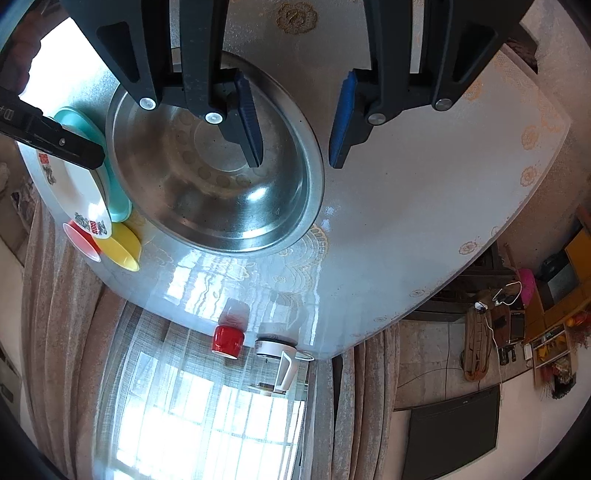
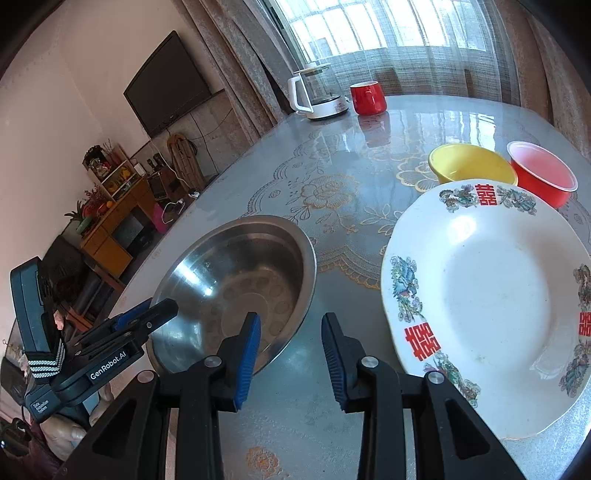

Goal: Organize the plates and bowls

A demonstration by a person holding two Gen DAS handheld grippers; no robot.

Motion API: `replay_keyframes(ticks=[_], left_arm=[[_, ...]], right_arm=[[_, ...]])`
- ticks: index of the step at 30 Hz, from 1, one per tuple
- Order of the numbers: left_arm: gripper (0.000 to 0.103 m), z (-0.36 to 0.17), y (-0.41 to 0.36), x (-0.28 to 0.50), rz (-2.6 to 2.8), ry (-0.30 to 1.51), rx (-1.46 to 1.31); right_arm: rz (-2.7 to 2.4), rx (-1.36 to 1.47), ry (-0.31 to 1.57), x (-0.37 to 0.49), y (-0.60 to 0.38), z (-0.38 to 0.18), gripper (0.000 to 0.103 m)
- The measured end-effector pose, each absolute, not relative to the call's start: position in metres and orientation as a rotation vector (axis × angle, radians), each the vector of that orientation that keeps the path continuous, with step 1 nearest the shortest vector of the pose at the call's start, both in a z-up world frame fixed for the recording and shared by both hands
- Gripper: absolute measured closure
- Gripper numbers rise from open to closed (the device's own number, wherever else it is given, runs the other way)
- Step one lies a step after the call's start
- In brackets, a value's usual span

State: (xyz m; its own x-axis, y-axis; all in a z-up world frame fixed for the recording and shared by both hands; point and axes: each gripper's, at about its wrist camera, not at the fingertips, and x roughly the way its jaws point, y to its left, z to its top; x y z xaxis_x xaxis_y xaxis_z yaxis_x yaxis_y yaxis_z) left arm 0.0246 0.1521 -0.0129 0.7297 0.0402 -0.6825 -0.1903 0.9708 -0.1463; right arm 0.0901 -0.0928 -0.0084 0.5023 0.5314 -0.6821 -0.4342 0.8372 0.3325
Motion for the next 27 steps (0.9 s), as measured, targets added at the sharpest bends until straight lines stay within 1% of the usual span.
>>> replay_keyframes(ticks=[7,16,19,21,23,24,27], left_arm=[[0.065,0.003,0.139,0.031,0.109,0.709,-0.165],[0.065,0.012,0.102,0.057,0.014,0.742,-0.133],[0.065,0.018,0.083,0.063,-0.032,0.719,-0.097],[0.061,0.022,0.072,0.069,-0.050,0.706,-0.063],[0.060,0.025,0.061,0.076,-0.078,0.702,-0.050],[0.057,0.027,0.055,0.080,-0.099,0.703,-0.049],[0.057,0.030,0.042,0.094,-0.133,0.711,-0.055]], right_arm=[[0.550,0.201,0.838,0.096,-0.120,-0.003,0.068],[0.486,0.280,0.810,0.104,-0.156,0.004,0.067],[0.459,0.316,0.802,0.107,-0.170,0.006,0.067],[0.436,0.335,0.796,0.109,-0.180,0.008,0.066],[0.415,0.352,0.794,0.111,-0.189,0.010,0.066],[0.402,0.367,0.794,0.113,-0.195,0.011,0.066],[0.369,0.423,0.799,0.124,-0.213,0.013,0.066]])
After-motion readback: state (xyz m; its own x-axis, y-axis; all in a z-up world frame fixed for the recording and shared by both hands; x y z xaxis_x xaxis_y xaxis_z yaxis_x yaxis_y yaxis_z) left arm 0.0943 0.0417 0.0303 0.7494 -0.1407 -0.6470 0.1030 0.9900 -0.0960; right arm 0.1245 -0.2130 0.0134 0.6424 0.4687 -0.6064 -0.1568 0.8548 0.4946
